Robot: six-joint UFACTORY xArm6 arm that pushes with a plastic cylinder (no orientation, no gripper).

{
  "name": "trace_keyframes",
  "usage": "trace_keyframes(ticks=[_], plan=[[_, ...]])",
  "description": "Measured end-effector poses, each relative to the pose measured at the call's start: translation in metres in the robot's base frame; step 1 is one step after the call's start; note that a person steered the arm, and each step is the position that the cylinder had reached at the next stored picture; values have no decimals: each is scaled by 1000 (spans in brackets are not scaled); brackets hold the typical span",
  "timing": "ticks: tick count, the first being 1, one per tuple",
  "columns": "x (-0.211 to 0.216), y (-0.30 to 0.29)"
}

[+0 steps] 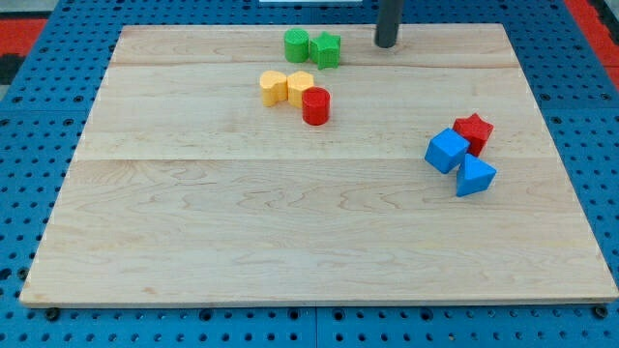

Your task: Separate the green circle from green star

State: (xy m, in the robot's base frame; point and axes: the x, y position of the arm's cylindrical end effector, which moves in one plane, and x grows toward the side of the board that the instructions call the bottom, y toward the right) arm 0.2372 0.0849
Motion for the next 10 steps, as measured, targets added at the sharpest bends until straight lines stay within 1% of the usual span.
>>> trace_keyframes(ticks=[1, 2, 3, 4, 5, 6, 7, 9, 10], plan=[[9, -41], [9, -88], [9, -97], [-6, -71], [-36, -110], [-38, -173], [-7, -189], [14, -210], [43, -220]])
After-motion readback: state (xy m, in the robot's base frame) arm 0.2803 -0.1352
